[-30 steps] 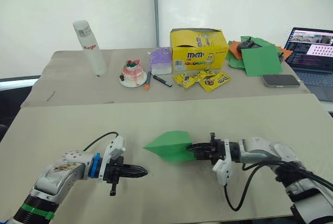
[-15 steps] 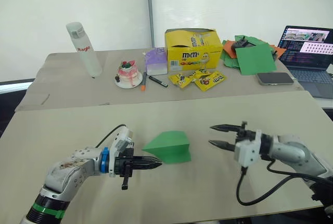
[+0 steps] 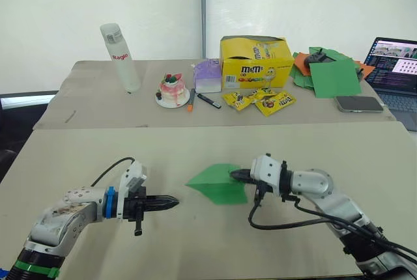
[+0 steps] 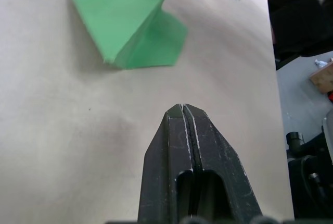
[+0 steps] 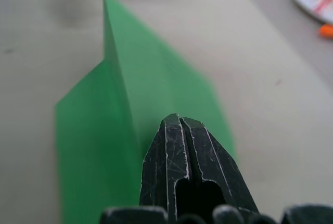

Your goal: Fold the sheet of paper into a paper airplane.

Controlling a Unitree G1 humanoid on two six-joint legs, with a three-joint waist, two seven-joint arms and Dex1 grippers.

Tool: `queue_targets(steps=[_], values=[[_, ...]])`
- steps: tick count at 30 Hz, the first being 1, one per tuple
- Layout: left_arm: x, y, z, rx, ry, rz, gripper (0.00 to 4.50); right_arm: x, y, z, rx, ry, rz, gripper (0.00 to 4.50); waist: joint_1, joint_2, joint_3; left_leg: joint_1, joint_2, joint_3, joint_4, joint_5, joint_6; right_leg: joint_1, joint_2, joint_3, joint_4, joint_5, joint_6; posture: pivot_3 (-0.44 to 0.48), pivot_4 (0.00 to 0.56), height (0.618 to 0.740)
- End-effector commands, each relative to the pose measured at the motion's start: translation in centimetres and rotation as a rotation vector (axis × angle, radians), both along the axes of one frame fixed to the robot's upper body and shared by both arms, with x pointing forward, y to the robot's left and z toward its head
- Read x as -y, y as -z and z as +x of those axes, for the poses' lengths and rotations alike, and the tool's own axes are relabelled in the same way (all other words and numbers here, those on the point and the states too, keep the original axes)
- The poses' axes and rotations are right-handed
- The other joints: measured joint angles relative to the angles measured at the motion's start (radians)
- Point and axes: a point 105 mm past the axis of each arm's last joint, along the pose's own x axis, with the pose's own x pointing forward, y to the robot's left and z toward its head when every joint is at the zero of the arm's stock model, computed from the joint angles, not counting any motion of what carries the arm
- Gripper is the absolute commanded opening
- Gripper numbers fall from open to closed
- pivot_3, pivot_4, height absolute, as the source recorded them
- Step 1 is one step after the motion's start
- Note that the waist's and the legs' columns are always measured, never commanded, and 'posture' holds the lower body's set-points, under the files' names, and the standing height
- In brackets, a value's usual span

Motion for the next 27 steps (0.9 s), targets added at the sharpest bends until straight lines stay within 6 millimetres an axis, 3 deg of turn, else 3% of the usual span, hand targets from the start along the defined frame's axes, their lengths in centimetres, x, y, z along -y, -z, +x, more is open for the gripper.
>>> queue_targets(steps=[1, 7, 10, 13, 17, 21, 24, 27], values=[[0.0, -0.5, 0.0, 0.04, 0.013, 0.008, 0.0, -0.4, -0.9, -1.2, 0.04, -0.045, 0.026, 0.04, -0.003, 0.0, 0.0, 0.0, 0.0, 0.0, 0.0, 0.0, 0.0, 0.0, 0.0, 0.0, 0.0, 0.0, 0.0, 0.0, 0.15, 0.74], [-0.2, -0.6, -0.1, 0.027, 0.033, 0.024, 0.0, 0.2, 1.8, -3.0, 0.027, -0.028, 0.013, 0.04, -0.006, 0.0, 0.0, 0.0, 0.0, 0.0, 0.0, 0.0, 0.0, 0.0, 0.001, 0.0, 0.0, 0.0, 0.0, 0.0, 0.15, 0.74], [-0.3, -0.8, 0.1, 0.026, 0.044, 0.03, 0.0, 0.0, 1.8, -3.0, 0.061, -0.008, 0.029, 0.04, -0.008, -0.001, 0.0, 0.001, 0.001, 0.0, 0.0, 0.0, 0.0, 0.001, 0.001, 0.0, 0.001, 0.0, 0.0, 0.0, 0.15, 0.74], [-0.3, -1.0, 0.3, 0.025, 0.06, 0.034, 0.0, -0.2, 0.7, -2.3, 0.092, 0.03, 0.078, 0.04, -0.01, -0.001, 0.0, 0.001, 0.001, 0.0, 0.0, 0.0, 0.0, 0.0, 0.001, 0.0, 0.001, 0.0, 0.0, 0.0, 0.15, 0.74], [1.7, -1.3, 0.5, 0.038, 0.12, -0.02, 0.0, 0.4, -2.9, -0.4, 0.145, 0.078, 0.147, 0.04, -0.009, 0.0, 0.0, 0.001, 0.0, 0.0, 0.0, 0.0, 0.0, 0.001, 0.0, 0.0, 0.001, 0.0, 0.0, 0.0, 0.15, 0.74], [3.2, -1.8, 1.1, 0.056, 0.141, -0.072, 0.0, 0.6, -5.0, -0.2, 0.141, 0.061, 0.174, 0.04, -0.008, -0.001, 0.0, 0.001, 0.0, 0.0, 0.0, 0.0, 0.0, 0.001, 0.001, 0.0, 0.001, 0.0, 0.0, 0.0, 0.15, 0.74], [4.8, -0.9, 0.9, 0.05, 0.2, -0.051, 0.0, 1.0, -6.4, 0.2, 0.153, 0.053, 0.159, 0.04, -0.007, -0.001, 0.0, 0.0, 0.0, -0.001, 0.0, 0.0, 0.0, 0.0, 0.001, -0.001, 0.001, 0.0, 0.0, 0.0, 0.15, 0.74], [6.0, 1.8, 0.9, 0.055, 0.264, 0.062, 0.0, 1.0, -6.4, 0.1, 0.139, 0.023, 0.1, 0.04, -0.009, -0.001, 0.0, 0.0, 0.0, 0.0, 0.0, 0.0, 0.0, 0.0, 0.001, 0.0, 0.001, 0.0, 0.0, 0.0, 0.15, 0.74]])
